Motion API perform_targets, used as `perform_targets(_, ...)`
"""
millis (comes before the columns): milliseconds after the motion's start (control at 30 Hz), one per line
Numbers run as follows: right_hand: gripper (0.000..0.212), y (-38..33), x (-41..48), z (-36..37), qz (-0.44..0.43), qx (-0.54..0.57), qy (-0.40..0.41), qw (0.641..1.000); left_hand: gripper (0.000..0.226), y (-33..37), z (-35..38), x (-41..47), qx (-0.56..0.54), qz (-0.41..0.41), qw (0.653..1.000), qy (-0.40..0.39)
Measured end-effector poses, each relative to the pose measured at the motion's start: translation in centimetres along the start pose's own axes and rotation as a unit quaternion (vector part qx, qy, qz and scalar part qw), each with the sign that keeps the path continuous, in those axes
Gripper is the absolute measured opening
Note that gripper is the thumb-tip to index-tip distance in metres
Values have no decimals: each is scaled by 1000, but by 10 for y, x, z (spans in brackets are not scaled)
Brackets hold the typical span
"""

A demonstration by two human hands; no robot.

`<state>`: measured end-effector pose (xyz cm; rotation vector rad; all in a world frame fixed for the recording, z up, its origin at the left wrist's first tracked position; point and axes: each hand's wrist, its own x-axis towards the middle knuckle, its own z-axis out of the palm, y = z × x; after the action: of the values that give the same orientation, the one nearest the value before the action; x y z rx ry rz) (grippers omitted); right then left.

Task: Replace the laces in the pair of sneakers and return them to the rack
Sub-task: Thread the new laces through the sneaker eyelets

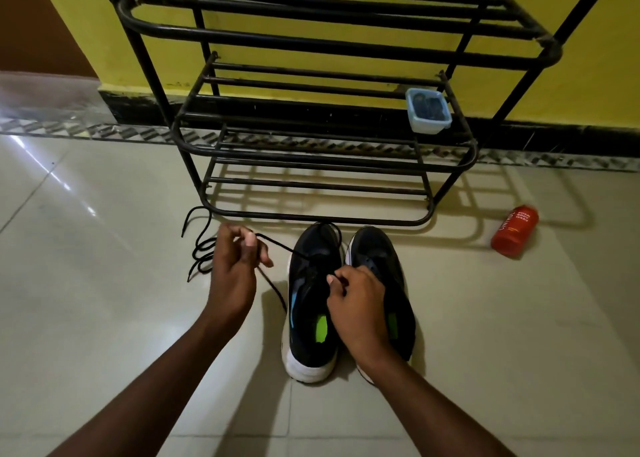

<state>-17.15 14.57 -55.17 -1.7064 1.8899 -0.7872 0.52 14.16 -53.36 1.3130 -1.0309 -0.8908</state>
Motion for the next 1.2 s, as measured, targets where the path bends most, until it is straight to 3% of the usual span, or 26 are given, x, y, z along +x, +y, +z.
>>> perform_targets(200, 13, 3, 2, -2, 9, -9, -18, 1000, 18, 0, -6, -7, 18, 33, 999, -8)
perform_targets(300, 15, 6, 3, 2, 20, 12, -17, 1000, 13, -8, -6, -11, 95, 29, 991, 85)
perform_targets(367, 19, 11, 5, 4, 34, 48, -10, 998, 11, -24, -13, -13, 190, -23, 974, 125)
perform_targets(500, 15, 10, 9, -3, 74, 175, -6, 982, 6, -41, -20, -20, 294, -108, 947, 65)
perform_targets(567, 15, 7, 13, -9, 74, 211, 0, 975, 16, -34, -13, -26, 259, -90, 961, 41)
perform_targets(633, 16, 3, 19, -13, 47, 179, 27, 982, 26, -24, -3, -29, 249, -47, 967, -14)
perform_targets(800, 14, -9, 38, -25, -2, 171, 53, 984, 40, -15, 17, -22, 343, 34, 921, -181)
perform_targets(967, 10, -14, 50, -33, 78, 291, 39, 953, 21, -15, 29, -16, 438, 32, 885, -154)
perform_targets(1067, 9, -13, 46, -35, 105, 343, -4, 933, 10, -13, 29, -12, 389, -35, 915, -100)
perform_targets(1200, 7, -13, 40, -32, 119, 358, -80, 923, 5, -19, 25, -5, 266, -174, 944, -93)
